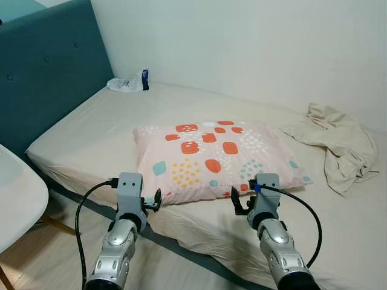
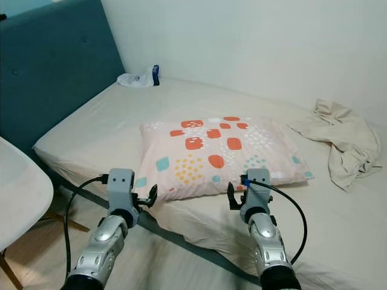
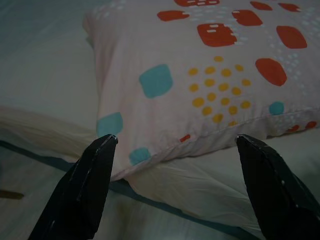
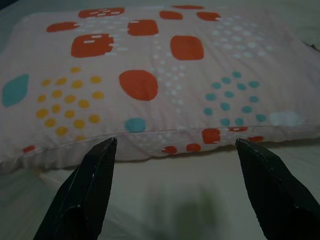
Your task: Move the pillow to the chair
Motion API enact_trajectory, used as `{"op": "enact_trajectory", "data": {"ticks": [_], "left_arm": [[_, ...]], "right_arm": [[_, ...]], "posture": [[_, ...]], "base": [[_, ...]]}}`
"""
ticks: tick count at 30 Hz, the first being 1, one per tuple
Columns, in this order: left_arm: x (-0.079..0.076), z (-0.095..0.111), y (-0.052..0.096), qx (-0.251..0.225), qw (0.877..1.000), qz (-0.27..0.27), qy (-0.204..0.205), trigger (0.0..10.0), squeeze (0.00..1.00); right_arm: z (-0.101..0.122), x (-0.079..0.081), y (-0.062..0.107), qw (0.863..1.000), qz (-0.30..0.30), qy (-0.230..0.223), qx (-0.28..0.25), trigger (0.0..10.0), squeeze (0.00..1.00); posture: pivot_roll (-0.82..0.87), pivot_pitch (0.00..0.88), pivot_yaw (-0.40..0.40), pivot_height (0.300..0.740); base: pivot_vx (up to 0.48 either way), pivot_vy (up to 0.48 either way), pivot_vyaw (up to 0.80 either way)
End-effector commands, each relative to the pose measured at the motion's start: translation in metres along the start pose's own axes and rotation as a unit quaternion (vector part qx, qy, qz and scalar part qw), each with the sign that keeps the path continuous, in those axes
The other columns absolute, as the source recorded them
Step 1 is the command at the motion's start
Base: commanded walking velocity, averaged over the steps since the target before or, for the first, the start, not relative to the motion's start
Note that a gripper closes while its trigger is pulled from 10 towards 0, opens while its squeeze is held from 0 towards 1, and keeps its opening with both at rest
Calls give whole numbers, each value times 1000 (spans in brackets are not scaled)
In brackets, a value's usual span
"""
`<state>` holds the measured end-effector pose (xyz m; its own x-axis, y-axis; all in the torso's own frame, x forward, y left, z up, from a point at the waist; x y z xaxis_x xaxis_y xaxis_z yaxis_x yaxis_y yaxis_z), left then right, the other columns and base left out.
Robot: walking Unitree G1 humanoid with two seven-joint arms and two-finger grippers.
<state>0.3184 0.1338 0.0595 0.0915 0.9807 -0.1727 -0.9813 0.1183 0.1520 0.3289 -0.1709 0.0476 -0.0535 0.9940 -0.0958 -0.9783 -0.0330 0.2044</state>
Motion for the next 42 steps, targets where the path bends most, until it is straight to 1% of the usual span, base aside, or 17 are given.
{"op": "enact_trajectory", "data": {"ticks": [1,4,8,21,29,36,42], "left_arm": [[4,-7,4,17,1000,4,-8,10000,0],[5,-8,4,18,1000,9,-9,10000,0],[6,-8,4,16,1000,13,3,10000,0],[4,-8,3,18,1000,7,9,10000,0],[3,-3,0,8,1000,3,12,10000,0],[4,-1,1,3,1000,4,12,10000,0],[9,3,0,-9,1000,18,6,10000,0]], "right_arm": [[-6,5,2,1000,7,3,14,10000,0],[-6,6,2,1000,8,3,14,10000,0],[-6,6,2,1000,9,5,15,10000,0],[-10,2,2,1000,-5,3,26,10000,0],[-9,2,1,1000,-5,1,28,10000,0],[-8,2,1,1000,-7,1,23,10000,0],[-5,-1,0,1000,-6,-2,15,10000,0]], "posture": [[-45,138,42,740],[-45,138,39,740],[-46,131,36,740],[-54,126,33,740],[-53,126,40,740],[-53,132,34,740],[-63,129,32,740]], "base": [[0,-480,0],[0,-420,0],[0,0,0],[0,0,0],[0,0,-765],[0,0,0],[0,0,0]]}}
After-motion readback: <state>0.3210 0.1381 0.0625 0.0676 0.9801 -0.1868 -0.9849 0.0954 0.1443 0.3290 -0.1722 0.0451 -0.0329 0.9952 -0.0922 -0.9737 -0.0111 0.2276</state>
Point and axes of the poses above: a point about 5 cm out from each wrist's last joint towards the gripper, its own y axis pointing back from the gripper into the wrist, its own z axis along the axis of the wrist's last joint, x = y × z, the point moved 2 cm from there along -y, pointing out of the wrist towards the gripper, and after that the axes turned 6 degrees about y, right-handed, at the moved point
